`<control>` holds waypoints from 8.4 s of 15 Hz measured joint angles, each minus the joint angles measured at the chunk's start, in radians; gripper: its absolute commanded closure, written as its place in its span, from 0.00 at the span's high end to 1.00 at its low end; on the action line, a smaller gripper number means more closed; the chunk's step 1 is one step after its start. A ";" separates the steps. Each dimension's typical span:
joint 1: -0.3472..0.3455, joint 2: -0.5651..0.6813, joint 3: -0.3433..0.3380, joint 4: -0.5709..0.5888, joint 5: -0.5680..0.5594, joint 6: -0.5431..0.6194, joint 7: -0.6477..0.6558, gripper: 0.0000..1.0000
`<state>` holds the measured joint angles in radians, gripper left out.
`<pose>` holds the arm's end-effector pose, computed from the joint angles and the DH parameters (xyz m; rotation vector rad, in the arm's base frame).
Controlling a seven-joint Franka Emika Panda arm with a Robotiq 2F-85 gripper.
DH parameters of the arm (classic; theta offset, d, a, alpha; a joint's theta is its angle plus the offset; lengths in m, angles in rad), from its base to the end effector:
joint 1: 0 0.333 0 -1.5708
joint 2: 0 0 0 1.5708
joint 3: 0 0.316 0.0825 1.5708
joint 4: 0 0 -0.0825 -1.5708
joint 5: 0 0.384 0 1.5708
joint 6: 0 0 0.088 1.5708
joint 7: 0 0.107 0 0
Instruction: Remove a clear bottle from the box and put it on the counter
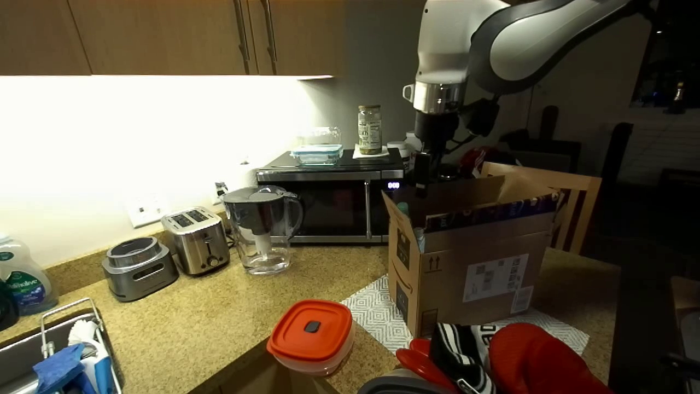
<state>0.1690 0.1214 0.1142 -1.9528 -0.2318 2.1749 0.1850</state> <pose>0.5743 0.1561 0.4273 2.9615 0.3255 0.2115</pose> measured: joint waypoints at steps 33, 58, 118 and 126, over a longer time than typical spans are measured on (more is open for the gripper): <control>-0.032 0.229 0.035 0.244 0.045 -0.176 -0.693 1.00; -0.018 0.217 0.072 0.235 0.020 -0.086 -0.691 1.00; -0.005 0.147 0.070 0.404 0.025 -0.316 -0.654 0.06; 0.004 0.140 0.081 0.466 0.056 -0.347 -0.654 0.06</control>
<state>0.1727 0.2612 0.1948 -1.4868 -0.1761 1.8280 -0.4692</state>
